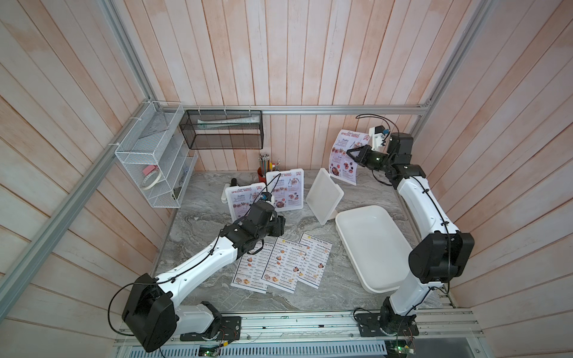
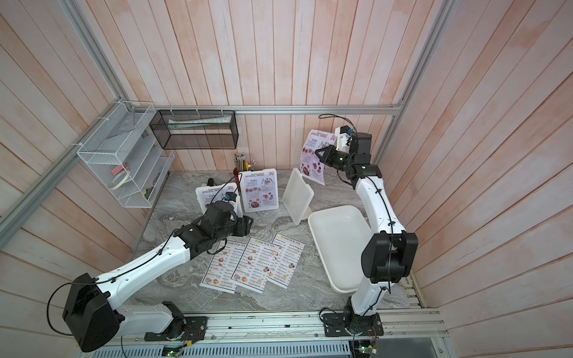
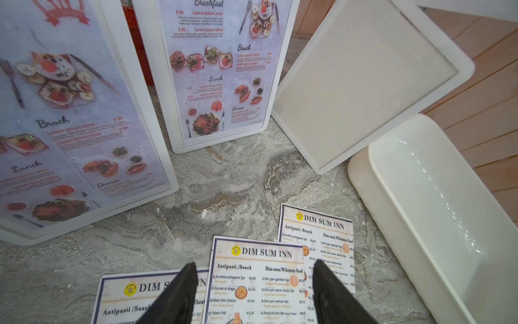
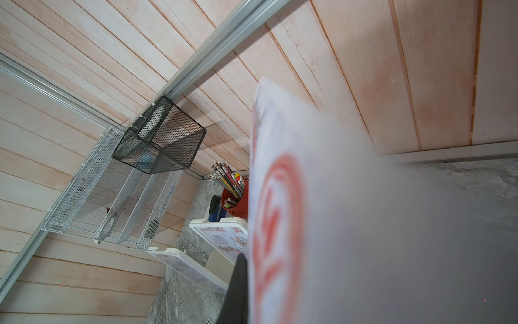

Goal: Replace the menus in the menu holders
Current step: Insert the menu into the menu holder.

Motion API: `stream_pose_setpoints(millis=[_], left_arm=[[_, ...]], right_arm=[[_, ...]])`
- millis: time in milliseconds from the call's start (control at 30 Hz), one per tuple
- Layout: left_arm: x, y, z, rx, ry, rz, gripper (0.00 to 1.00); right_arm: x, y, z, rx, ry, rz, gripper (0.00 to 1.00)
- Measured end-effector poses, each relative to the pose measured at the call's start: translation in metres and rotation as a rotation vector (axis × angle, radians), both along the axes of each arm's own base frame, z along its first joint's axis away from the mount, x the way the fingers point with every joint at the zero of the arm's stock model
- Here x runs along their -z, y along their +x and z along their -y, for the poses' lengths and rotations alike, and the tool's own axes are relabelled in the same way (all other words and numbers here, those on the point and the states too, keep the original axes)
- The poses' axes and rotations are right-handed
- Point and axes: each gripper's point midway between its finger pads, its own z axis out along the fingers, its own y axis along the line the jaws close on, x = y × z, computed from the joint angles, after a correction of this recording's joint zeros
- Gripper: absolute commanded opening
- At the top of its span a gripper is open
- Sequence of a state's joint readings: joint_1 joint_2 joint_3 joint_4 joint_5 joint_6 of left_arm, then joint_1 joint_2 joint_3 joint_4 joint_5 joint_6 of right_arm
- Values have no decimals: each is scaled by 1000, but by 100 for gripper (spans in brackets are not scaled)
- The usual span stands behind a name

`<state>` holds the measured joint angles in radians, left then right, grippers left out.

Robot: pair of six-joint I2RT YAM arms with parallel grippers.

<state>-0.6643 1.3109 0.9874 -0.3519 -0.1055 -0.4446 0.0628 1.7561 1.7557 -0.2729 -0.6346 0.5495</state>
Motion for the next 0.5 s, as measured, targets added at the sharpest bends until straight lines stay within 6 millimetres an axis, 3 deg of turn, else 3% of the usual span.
stream_pose_setpoints(millis=[500], left_arm=[[-2, 0, 0, 0, -3, 3, 67]], right_arm=[[6, -5, -2, -29, 17, -29, 0]])
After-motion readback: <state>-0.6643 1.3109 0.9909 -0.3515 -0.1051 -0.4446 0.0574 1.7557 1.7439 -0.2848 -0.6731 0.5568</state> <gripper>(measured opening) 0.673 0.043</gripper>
